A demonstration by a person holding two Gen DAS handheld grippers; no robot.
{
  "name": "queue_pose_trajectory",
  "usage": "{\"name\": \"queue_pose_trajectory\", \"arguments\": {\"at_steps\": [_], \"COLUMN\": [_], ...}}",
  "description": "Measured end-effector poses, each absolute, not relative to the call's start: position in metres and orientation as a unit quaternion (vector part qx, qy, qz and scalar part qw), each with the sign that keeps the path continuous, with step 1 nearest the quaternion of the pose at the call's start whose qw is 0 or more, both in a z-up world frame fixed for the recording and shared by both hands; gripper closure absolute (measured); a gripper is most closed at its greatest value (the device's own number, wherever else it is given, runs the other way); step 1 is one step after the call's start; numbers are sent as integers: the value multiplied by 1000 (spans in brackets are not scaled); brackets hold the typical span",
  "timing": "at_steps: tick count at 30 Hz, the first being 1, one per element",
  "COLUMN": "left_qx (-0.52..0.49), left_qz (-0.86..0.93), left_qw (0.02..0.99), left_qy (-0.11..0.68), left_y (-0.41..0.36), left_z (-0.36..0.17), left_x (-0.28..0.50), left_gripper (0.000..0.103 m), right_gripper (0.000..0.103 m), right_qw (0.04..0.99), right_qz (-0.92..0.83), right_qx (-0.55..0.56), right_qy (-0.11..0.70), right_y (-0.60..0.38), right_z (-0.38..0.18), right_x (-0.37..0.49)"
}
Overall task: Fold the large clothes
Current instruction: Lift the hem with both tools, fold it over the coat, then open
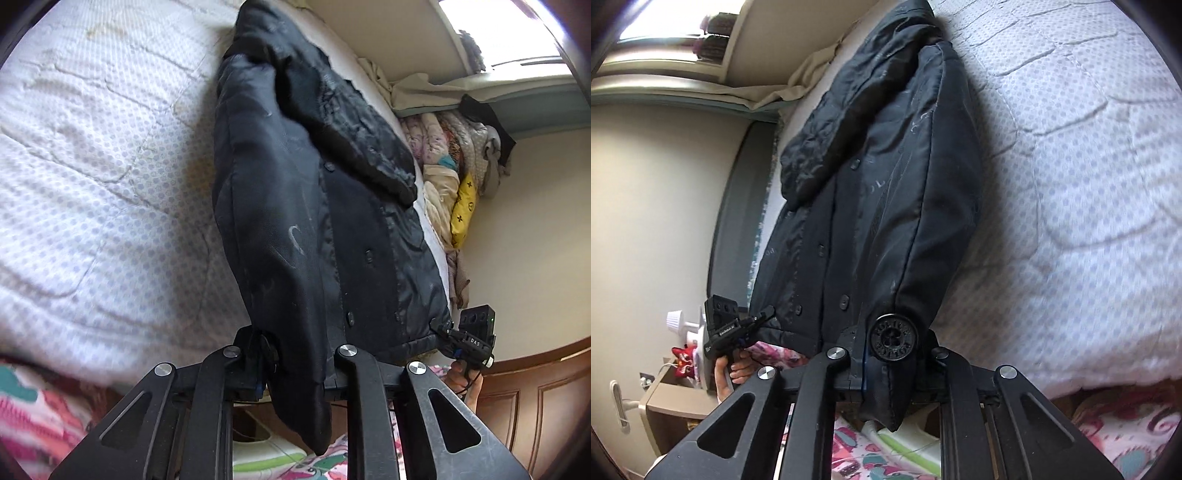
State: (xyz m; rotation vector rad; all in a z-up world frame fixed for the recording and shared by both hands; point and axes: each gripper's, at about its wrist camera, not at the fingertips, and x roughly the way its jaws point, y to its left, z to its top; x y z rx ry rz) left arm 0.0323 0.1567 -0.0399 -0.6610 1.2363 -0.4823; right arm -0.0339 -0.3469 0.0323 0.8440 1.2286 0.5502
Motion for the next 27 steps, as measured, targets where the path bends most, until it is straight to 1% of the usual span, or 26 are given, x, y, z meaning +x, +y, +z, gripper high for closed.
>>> {"name": "queue_pose_trajectory", "arguments": {"at_steps": [5,13,17,21,27], "left_qx": [-300,-321,-330,-338,-326], "left_qz": [-230,-241,-253,-270,-269], "left_qw": [742,731,733,743,768], "left_qy": [553,552,538,510,481], "left_y": [164,170,173,172,163], "left_z": [-19,-13,-5,15,46], "left_x": [10,-18,-4,27,87], "left_gripper": [82,82,82,82,82], "right_gripper": [94,94,95,96,96], "right_qw": [703,713,720,730,756], "right_qz": [265,266,266,272,276], "right_qx": [384,404,408,407,384], "right_qy": [537,507,494,476,453], "right_y": [-347,-359,-369,-372,-360], "right_z": [49,71,78,89,123], "right_x": [-59,-95,-85,-62,2]}}
